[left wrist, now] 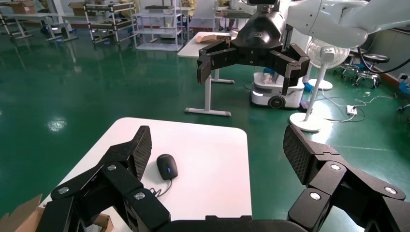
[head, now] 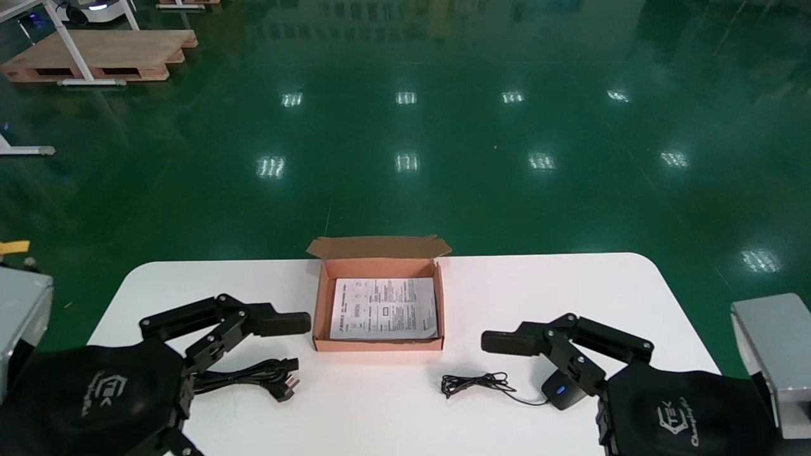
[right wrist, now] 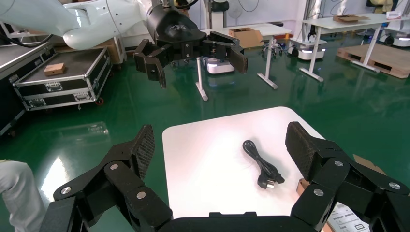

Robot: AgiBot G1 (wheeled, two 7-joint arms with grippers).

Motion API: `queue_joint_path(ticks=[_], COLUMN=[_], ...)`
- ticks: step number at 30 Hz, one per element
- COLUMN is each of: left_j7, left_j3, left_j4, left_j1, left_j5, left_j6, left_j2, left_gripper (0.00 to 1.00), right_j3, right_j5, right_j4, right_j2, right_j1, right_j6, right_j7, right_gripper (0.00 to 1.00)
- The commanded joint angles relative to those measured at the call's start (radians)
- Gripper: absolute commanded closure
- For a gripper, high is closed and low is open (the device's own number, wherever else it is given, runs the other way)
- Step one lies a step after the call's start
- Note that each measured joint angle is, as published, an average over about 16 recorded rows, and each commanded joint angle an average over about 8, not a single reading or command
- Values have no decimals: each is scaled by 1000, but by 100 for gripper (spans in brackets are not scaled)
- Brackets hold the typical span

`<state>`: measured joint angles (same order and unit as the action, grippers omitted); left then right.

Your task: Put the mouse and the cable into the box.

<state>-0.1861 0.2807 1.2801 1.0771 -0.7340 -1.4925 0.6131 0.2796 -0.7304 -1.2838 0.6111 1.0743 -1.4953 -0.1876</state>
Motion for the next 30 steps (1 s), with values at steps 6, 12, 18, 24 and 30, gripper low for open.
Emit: queue_joint_path(ticks=[6, 12, 18, 24, 30], left_j7=[0, 0, 0, 0, 0], left_j3=[0, 0, 0, 0, 0], left_j4=[0, 0, 0, 0, 0], left_j1=[0, 0, 0, 0, 0], left_j5=[0, 0, 0, 0, 0], left_j6=[0, 0, 0, 0, 0], left_j2=[0, 0, 0, 0, 0], left_gripper=[0, 0, 0, 0, 0], right_j3=[0, 0, 0, 0, 2], right_j5=[0, 0, 0, 0, -2], right_j4=[0, 0, 0, 0, 1], right_j2=[0, 0, 0, 0, 2], right_j1=[0, 0, 0, 0, 2], right_j6=[0, 0, 0, 0, 2], right_j7=[0, 0, 0, 0, 0], right_gripper=[0, 0, 0, 0, 0])
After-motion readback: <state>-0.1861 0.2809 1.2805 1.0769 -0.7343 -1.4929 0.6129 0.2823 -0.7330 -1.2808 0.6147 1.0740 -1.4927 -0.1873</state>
